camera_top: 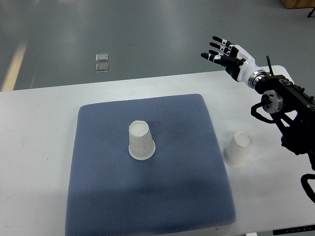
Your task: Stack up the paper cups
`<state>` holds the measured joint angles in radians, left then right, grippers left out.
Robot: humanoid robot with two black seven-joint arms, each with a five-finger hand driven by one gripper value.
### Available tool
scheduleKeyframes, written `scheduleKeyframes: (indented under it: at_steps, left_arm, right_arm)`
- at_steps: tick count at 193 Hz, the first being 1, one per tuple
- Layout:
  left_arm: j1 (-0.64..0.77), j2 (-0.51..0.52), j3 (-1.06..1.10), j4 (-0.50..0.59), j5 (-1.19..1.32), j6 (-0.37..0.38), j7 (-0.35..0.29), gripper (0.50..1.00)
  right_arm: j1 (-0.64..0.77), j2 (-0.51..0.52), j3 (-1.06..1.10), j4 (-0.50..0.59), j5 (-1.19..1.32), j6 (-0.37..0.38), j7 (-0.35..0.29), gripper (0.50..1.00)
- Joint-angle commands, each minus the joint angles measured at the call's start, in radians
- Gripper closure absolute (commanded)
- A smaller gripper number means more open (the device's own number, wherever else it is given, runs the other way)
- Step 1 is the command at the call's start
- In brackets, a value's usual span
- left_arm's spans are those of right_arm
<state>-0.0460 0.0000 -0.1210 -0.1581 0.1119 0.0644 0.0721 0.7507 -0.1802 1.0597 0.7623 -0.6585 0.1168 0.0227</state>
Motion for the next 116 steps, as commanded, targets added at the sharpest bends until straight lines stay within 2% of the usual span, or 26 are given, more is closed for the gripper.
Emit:
scheduleKeyframes:
  at_steps: [1, 90, 116]
  left_arm:
    - [0.001, 0.0, 0.0, 0.0, 0.0, 0.0, 0.0, 0.5]
    - [0.0, 0.0, 0.0, 0.0, 0.0, 0.0, 0.0, 0.5]
    - [0.0, 0.0, 0.0, 0.0, 0.0, 0.0, 0.0, 0.5]
  right_arm:
    - [0.001, -0.002, 0.002, 0.002, 0.0, 0.0, 0.0, 0.579]
    - [0.004, -0.008, -0.007, 0.005, -0.004, 0.004, 0.0, 0.581]
    - [0.006, -0.042, -0.01, 0.008, -0.004, 0.014, 0.0, 0.581]
